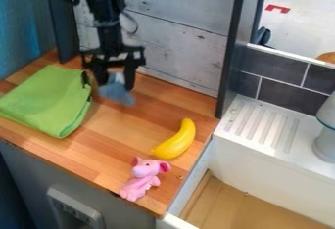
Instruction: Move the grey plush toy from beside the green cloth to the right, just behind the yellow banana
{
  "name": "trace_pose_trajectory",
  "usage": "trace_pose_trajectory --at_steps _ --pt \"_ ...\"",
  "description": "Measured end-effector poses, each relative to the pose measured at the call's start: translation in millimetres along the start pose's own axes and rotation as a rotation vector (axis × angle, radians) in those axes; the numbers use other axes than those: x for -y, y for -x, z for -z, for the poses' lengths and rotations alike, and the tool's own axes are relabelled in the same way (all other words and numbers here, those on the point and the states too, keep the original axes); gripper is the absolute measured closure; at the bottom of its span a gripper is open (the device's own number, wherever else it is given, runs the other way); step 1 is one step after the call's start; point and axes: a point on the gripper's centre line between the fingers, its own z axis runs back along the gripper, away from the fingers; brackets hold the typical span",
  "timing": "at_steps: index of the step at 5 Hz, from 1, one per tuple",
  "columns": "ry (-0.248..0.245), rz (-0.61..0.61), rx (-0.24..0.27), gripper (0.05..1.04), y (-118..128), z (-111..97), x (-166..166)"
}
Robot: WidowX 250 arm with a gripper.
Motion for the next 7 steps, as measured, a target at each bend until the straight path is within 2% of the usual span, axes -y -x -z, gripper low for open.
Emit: trace_pose_trajectory --at_steps 1,3,4,5,7 --pt "0.098 0.195 0.004 0.376 7 -7 31" --pt "0.31 0.251 0.105 0.376 -2 -10 69" --pt "0.376 0.271 0.118 0.376 -2 -3 87" --pt "0.395 0.248 0.115 0.376 -3 4 93" --pt "0.336 0.254 0.03 0.376 3 42 102"
